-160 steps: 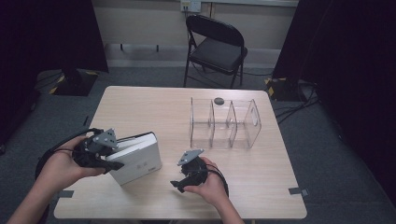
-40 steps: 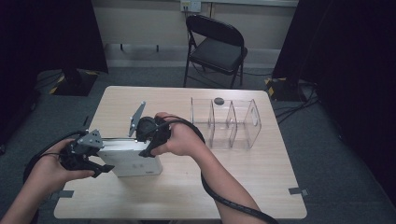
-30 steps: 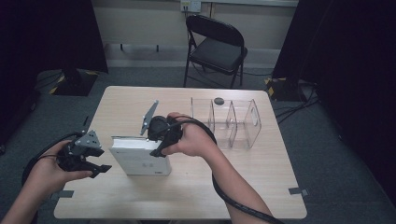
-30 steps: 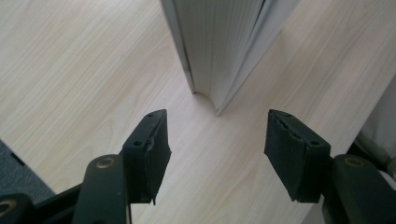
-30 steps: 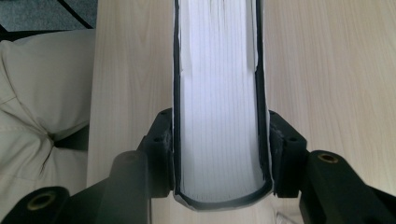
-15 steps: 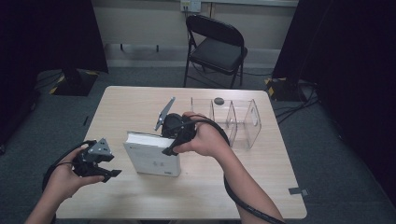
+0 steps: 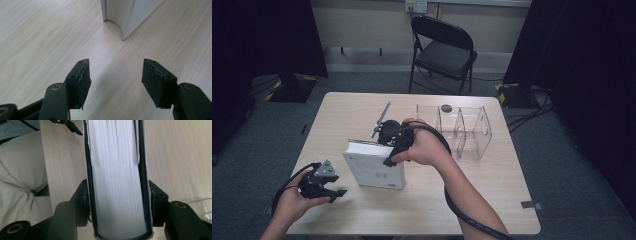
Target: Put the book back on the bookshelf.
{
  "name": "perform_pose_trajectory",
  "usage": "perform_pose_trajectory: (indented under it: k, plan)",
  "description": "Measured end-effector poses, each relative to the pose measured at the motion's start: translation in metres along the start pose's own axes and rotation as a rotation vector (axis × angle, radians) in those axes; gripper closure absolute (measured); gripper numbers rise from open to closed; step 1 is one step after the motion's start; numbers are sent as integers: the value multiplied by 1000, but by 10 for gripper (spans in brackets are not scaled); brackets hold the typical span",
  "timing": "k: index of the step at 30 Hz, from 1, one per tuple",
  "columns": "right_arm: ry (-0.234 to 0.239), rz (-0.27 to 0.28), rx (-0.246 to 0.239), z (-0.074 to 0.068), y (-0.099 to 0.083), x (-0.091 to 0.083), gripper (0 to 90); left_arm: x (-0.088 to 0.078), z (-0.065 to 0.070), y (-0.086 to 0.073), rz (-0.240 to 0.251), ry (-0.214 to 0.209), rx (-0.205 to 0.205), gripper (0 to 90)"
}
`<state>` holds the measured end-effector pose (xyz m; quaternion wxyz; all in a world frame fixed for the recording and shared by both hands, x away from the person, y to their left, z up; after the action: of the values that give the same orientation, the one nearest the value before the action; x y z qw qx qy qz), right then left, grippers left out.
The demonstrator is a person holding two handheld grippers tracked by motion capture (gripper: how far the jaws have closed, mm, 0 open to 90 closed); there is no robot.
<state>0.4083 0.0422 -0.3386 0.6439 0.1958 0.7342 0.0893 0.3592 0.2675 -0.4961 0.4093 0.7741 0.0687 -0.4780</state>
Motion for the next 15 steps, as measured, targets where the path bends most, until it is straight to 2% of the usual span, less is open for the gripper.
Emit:
perform_pose_trajectory:
  k: [2, 7, 10, 12, 15]
  plan:
    - [-7, -6, -17, 2, 1, 2, 471, 5, 3, -2, 15, -5, -3, 394]
    - [2, -8, 2, 3, 4, 9, 456, 13, 7, -7, 20, -7, -4, 392]
    - [1, -20, -10, 5, 6, 16, 453, 15, 8, -9, 17, -2, 4, 390]
    - [6, -17, 4, 5, 8, 21, 454, 14, 8, -10, 29, 3, 0, 391]
    - [-2, -24, 0, 7, 8, 23, 453, 16, 8, -12, 43, 6, -1, 392]
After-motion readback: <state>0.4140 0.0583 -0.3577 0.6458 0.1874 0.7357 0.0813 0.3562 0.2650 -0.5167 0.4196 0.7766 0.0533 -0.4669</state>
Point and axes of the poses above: each handheld gripper's, and its own axes: x roughly forward along the jaws, y roughly out of its top, z roughly to its right, the point moved 5 cm from there along x, roughly forward along the jaws, and after that the axes turned 11 degrees about y, right-handed, at the moved point
